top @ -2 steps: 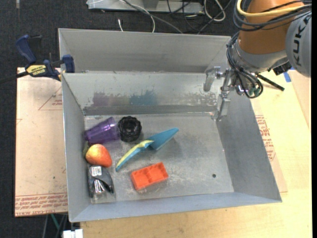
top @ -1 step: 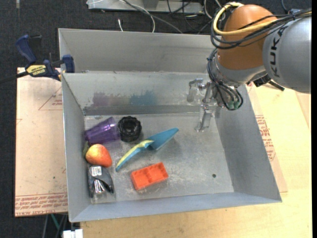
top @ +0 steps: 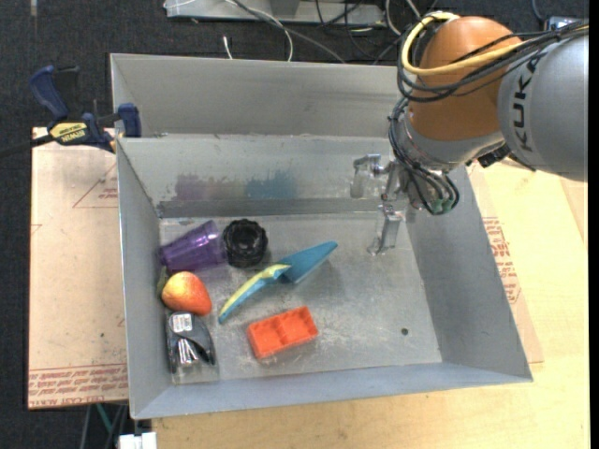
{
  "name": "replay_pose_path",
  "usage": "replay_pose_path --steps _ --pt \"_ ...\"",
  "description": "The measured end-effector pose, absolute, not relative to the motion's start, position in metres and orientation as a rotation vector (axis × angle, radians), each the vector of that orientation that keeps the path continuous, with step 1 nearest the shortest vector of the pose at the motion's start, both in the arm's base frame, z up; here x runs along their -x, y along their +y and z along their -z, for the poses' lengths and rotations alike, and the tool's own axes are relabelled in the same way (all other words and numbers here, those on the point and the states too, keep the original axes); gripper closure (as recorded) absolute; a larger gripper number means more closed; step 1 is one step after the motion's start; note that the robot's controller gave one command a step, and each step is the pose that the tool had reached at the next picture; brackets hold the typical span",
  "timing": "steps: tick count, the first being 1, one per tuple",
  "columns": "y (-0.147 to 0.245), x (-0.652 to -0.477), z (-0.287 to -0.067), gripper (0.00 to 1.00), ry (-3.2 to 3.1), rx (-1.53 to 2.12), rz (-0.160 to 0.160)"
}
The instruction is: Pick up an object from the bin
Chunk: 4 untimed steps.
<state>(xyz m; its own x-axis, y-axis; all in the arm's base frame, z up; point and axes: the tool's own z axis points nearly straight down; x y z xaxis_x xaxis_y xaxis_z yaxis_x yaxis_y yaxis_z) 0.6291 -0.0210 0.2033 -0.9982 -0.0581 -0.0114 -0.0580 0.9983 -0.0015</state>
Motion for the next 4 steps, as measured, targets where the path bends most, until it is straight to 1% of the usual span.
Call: replay_pose_path --steps 1,2,3,4 --pt "0.016 -0.655 -0.128 0.00 3.132 0.221 -0.004" --pt "0.058 -0.634 -0.116 0.00 3.093 0.449 0.003" --pt "0.053 -0.644 -0.101 0.00 3.104 0.371 -0.003" --pt "0.090 -0.564 -0.068 0.00 3.092 0.450 -0.002"
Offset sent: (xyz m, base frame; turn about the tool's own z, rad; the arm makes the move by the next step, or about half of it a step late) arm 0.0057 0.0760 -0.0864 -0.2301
